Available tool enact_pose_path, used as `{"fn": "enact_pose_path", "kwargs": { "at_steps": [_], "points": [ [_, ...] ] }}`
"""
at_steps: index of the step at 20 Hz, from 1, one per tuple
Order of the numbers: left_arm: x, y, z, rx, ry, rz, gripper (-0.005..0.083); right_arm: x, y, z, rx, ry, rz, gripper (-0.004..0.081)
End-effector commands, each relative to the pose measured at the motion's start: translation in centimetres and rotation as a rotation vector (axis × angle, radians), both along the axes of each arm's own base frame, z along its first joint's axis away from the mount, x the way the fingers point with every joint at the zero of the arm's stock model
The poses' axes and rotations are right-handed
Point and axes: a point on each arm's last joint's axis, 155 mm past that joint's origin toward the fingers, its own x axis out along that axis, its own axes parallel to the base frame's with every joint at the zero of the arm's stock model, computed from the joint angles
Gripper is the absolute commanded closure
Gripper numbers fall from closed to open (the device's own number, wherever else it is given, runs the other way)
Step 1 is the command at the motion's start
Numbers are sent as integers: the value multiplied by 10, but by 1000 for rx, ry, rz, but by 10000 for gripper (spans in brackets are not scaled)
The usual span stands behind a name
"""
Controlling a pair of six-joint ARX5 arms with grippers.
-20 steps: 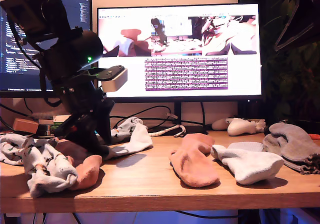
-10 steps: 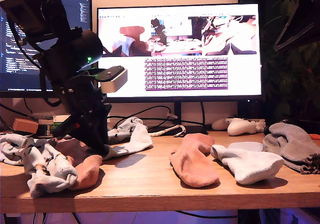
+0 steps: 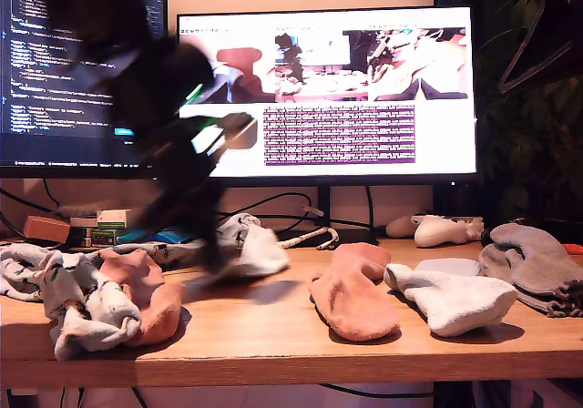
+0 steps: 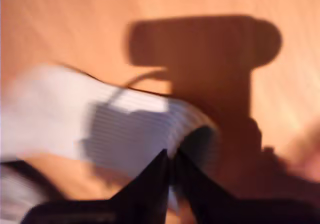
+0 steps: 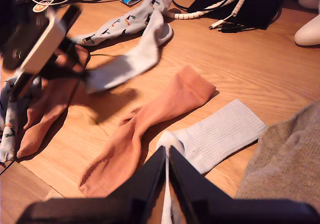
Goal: Pair up the socks based on colour and pattern, by placing them on top of one another
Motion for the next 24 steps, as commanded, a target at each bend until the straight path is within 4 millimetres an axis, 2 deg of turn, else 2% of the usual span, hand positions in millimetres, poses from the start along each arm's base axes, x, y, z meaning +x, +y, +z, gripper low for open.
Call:
{"fn": "enact_pose_path", "kwargs": {
  "at_steps": [1,5,9,11,14,18,22,24],
  "points": [
    [4,-22,46,-72,-83,-13,794,-2,2,-8,2,17,6,783],
    [7,-62,101,-163,-175,-47,794,-2,2,-9,14,26,-3,782],
    [11,-101,161,-324,-259,-2,794,-3,1,-11,13,37,-5,782],
    [5,-114,171,-386,-244,18,794,-3,1,-11,12,38,-5,782],
    [-5,-131,170,-409,-233,1,794,-3,1,-11,14,39,-6,782],
    [2,-151,207,-575,-306,72,794,-3,1,-11,16,40,-7,783],
    [7,-157,223,-656,-339,118,794,-4,1,-11,15,43,-8,782],
    [6,-160,223,-661,-336,118,794,-4,1,-11,15,43,-8,783]
  ]
}}
